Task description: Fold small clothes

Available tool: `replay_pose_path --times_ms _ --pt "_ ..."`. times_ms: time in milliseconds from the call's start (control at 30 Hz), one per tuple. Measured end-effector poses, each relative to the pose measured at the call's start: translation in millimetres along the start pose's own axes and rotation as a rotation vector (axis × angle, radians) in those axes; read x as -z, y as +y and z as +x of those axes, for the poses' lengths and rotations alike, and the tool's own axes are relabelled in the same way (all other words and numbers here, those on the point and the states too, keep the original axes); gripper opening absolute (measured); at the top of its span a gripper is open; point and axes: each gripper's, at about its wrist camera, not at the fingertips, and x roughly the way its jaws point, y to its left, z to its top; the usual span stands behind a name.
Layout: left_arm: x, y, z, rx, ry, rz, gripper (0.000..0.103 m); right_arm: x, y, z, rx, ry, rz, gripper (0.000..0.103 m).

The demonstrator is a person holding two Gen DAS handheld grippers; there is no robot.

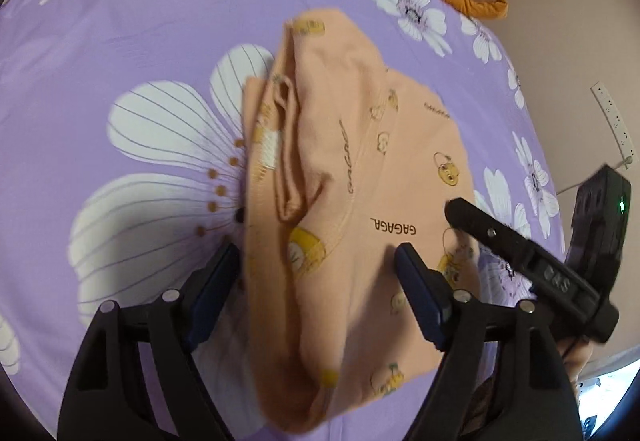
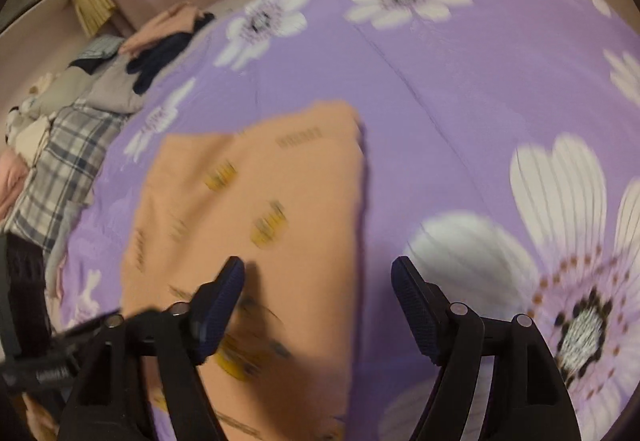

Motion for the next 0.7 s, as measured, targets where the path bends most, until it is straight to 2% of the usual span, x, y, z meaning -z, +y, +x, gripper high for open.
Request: replay_pose_path --times_ms 33,100,133,167,200,233,300,400,500,700 --pt "-1 -2 3 0.003 -0.015 0.004 0.078 2 -2 0 -0.016 -0.003 0.010 0.076" --pt "-2 -4 5 0.034 -0.027 0.007 0.070 2 -3 -2 -0.045 -0.015 0.019 0.072" --pt "-4 -4 8 0.062 -0.020 -0.005 0.068 2 -2 -2 -0.063 -0.017 0.019 0.068" --pt "-5 -3 10 0.072 -0.017 -0.024 0.064 0 0 -3 -0.090 -0.017 0.019 0.057" --pt "-6 -2 10 0.067 -0.022 -0.032 0.054 1 2 -1 -0.116 -0.014 0.026 0.054" --pt "-7 -3 10 0.064 -0.025 -0.031 0.050 2 4 0 -0.107 -0.019 0.023 0.053" --pt "-7 -4 7 0.062 -0.033 -0.032 0.036 4 9 2 -0.069 -0.032 0.000 0.039" --pt "-10 -6 -1 0.077 -0.058 -0.037 0.025 3 15 -5 -0.072 -0.062 -0.023 0.024" --pt "-11 -12 -15 0.096 -0.082 -0.033 0.022 -1 26 -21 -0.100 -0.107 -0.058 0.022" --pt "-17 -37 -39 0.105 -0.173 0.039 0.022 -23 41 -44 -0.149 -0.195 -0.117 0.021"
